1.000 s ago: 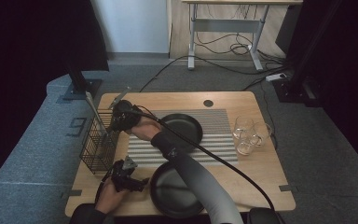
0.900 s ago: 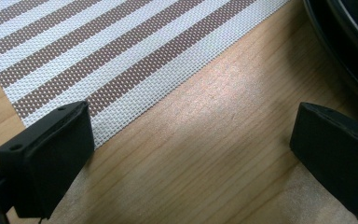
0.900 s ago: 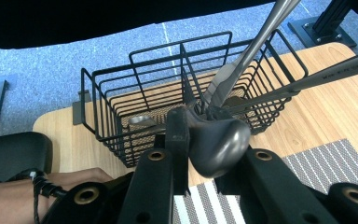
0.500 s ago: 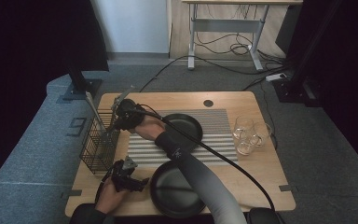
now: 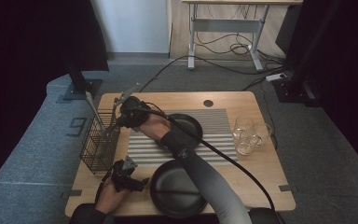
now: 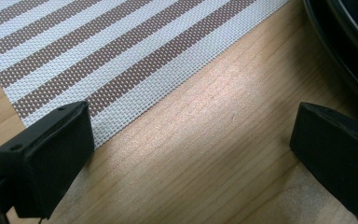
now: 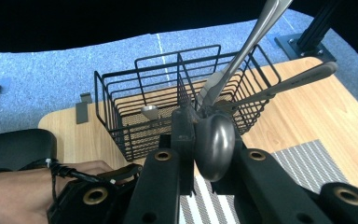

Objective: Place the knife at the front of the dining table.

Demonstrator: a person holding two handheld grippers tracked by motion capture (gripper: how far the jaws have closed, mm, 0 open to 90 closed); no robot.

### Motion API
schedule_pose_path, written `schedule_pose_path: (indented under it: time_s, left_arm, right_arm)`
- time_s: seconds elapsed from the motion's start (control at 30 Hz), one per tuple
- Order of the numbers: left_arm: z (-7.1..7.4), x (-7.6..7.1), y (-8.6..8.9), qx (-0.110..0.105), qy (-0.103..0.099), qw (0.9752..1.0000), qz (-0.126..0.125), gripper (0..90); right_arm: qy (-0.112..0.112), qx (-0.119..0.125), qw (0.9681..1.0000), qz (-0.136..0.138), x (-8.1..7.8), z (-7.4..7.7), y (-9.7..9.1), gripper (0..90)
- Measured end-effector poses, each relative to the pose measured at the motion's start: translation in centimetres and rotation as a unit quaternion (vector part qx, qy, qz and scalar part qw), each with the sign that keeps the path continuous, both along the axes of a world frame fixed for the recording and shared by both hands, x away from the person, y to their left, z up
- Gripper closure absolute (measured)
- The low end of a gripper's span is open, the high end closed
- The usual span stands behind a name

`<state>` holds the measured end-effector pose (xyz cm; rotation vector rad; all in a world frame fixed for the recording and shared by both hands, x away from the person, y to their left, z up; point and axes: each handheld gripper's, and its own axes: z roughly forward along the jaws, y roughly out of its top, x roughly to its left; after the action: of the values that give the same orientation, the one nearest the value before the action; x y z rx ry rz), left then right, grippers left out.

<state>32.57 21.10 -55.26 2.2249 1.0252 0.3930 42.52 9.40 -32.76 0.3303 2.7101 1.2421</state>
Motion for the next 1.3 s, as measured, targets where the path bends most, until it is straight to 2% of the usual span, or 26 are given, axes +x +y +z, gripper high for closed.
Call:
schedule_pose_path:
  time_s: [0.43,0.73,0.97,1.3]
  left_arm:
    - [0.0,0.0,0.0,0.0,0.0,1.0,0.0,0.0]
    - [0.0,0.0,0.0,0.0,0.0,1.0,0.0,0.0]
    - [0.0,0.0,0.0,0.0,0.0,1.0,0.001,0.0]
    - [0.0,0.0,0.0,-0.001,0.0,1.0,0.001,0.0]
  right_arm:
    - [-0.023,0.011,0.9997,0.0,-1.0,2.3,-1.4,82.4]
    - [-0.03,0.026,0.9992,-0.004,-1.6,4.1,-2.6,82.4]
    - [-0.046,0.03,0.9985,-0.01,-2.2,5.4,-3.6,82.5]
    - [-0.056,0.032,0.9977,-0.021,-2.6,6.0,-5.6,82.5]
